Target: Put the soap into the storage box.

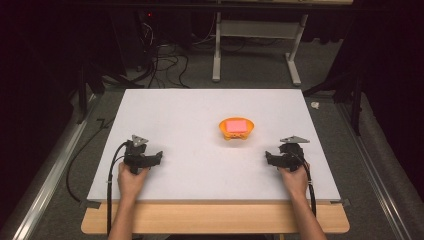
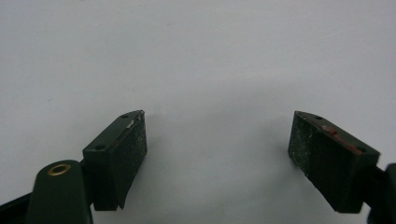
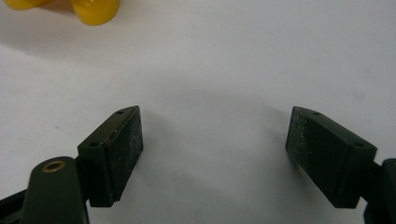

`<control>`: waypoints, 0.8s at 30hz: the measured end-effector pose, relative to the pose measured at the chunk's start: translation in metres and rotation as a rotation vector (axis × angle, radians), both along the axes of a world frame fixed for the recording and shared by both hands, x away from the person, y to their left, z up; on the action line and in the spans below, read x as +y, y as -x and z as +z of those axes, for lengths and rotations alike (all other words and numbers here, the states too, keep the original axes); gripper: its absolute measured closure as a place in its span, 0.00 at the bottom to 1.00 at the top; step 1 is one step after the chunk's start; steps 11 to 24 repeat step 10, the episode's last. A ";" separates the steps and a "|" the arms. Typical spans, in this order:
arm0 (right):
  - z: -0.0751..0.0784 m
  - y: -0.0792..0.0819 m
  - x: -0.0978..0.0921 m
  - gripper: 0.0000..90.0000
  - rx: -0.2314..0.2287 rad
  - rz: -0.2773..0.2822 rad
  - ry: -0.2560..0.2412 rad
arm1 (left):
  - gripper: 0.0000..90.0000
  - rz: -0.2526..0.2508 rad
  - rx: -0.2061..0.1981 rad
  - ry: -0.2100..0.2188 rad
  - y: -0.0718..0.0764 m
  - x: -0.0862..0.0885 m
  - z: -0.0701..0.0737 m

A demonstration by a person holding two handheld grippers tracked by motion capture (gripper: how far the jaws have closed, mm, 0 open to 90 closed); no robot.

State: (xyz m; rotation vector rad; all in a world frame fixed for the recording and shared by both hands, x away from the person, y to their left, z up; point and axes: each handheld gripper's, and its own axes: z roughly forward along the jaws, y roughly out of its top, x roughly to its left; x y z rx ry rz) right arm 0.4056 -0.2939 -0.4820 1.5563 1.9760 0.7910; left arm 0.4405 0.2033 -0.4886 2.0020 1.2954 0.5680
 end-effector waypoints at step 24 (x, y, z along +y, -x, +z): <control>0.000 0.000 -0.001 0.22 0.002 0.002 -0.011 | 0.22 0.000 -0.001 -0.001 0.000 0.000 0.000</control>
